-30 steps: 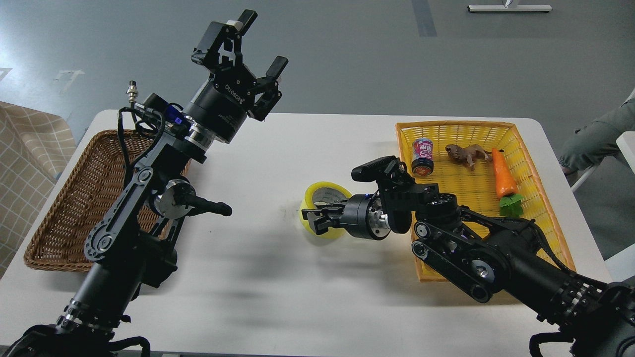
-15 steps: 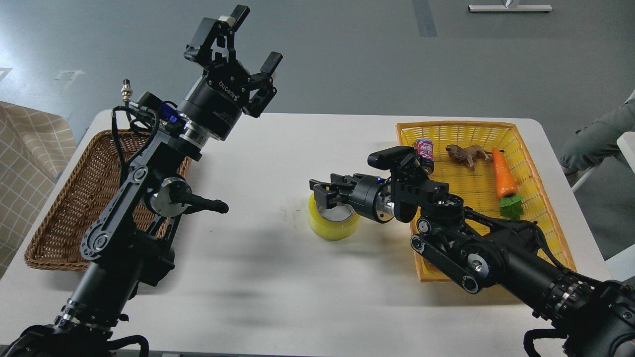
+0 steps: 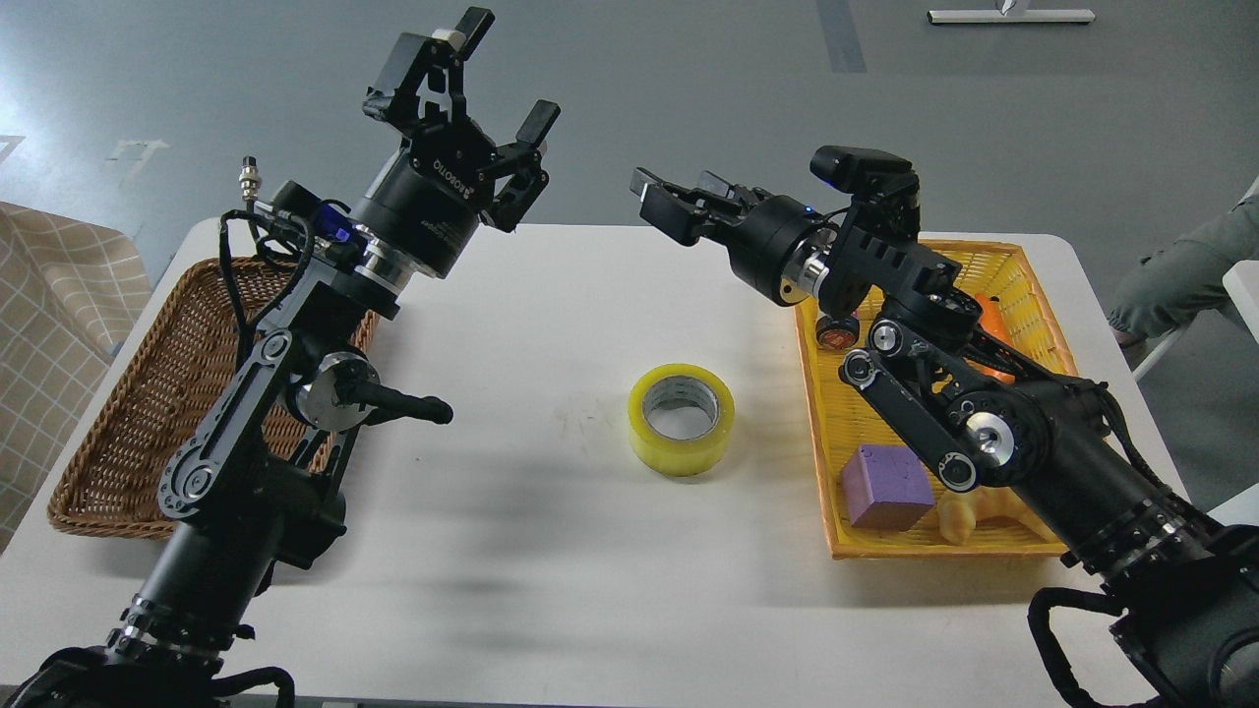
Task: Place and transfer tape with both arms
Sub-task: 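Withdraw the right gripper back above the yellow tray, then reach the left gripper toward the tape roll on the table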
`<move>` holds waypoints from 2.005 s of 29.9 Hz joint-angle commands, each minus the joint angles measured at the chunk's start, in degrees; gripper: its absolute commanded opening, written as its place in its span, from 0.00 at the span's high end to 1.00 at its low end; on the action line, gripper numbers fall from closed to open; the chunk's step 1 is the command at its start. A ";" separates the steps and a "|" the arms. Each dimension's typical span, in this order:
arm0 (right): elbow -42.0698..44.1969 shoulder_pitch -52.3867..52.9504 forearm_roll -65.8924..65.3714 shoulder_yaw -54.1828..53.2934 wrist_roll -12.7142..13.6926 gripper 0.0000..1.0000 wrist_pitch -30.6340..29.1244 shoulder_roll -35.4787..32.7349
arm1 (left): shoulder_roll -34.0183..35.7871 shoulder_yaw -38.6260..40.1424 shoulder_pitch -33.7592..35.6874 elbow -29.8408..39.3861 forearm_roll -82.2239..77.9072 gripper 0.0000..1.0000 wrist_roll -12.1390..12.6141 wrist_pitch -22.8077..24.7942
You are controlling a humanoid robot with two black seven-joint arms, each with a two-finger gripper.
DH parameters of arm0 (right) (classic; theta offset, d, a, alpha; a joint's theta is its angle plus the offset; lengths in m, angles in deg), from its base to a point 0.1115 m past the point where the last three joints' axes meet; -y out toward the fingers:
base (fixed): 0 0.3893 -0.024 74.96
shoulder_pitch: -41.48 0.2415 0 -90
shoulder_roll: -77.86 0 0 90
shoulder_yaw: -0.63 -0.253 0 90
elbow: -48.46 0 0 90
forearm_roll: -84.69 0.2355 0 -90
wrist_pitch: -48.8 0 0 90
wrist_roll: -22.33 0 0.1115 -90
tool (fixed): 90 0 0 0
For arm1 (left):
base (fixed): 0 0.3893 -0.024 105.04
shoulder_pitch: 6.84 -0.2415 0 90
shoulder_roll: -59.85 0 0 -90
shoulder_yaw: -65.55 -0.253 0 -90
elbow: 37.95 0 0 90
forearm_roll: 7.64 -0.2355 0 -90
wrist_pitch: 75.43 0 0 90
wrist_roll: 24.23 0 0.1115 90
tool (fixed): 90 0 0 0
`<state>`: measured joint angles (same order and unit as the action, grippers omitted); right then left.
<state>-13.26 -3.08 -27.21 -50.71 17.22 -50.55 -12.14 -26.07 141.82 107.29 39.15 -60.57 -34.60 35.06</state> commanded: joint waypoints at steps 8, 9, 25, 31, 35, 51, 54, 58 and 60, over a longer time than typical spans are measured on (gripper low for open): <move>-19.30 -9.22 13.71 -4.81 -0.07 0.00 0.39 -8.61 | 1.11 -0.16 0.38 -0.11 0.03 0.01 -0.09 -0.35; -22.54 -12.19 17.56 -7.43 -0.07 0.00 0.39 -8.70 | 1.02 -0.07 0.47 -0.37 -0.15 0.01 0.00 -0.88; -34.00 -28.22 43.69 -27.31 -4.56 0.03 -6.46 -13.71 | 1.20 -0.42 0.21 -0.63 0.11 0.01 -0.09 2.98; -32.86 -29.10 50.36 -31.80 -4.47 0.01 -15.77 -13.80 | 0.93 -0.86 -0.40 -0.63 0.11 0.01 -0.61 3.33; -30.23 -29.01 54.68 -32.33 -4.47 0.01 -18.65 -13.80 | -2.04 -0.95 -1.63 -0.63 -0.50 0.01 -0.79 4.03; -29.61 -29.01 55.21 -32.77 -3.94 0.00 -18.65 -15.29 | -4.08 -4.46 -1.73 -0.02 -8.68 0.01 -0.79 5.62; -29.25 -28.83 55.13 -33.12 -3.94 0.00 -18.65 -15.38 | -4.08 -3.67 -1.55 -0.37 -7.98 0.01 -0.79 5.36; -29.08 -28.31 55.21 -34.79 -2.63 0.00 -15.72 -14.77 | -4.08 -2.01 -1.72 -0.72 -3.50 0.01 -0.70 5.18; -28.55 -28.48 55.21 -34.79 -1.49 0.00 -14.21 -14.77 | -4.08 -2.00 -1.55 -0.90 -3.14 0.01 -0.44 4.22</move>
<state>-42.33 -31.46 28.00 -85.30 14.29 -67.18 -27.02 -30.15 139.46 105.67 38.44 -64.96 -35.40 40.18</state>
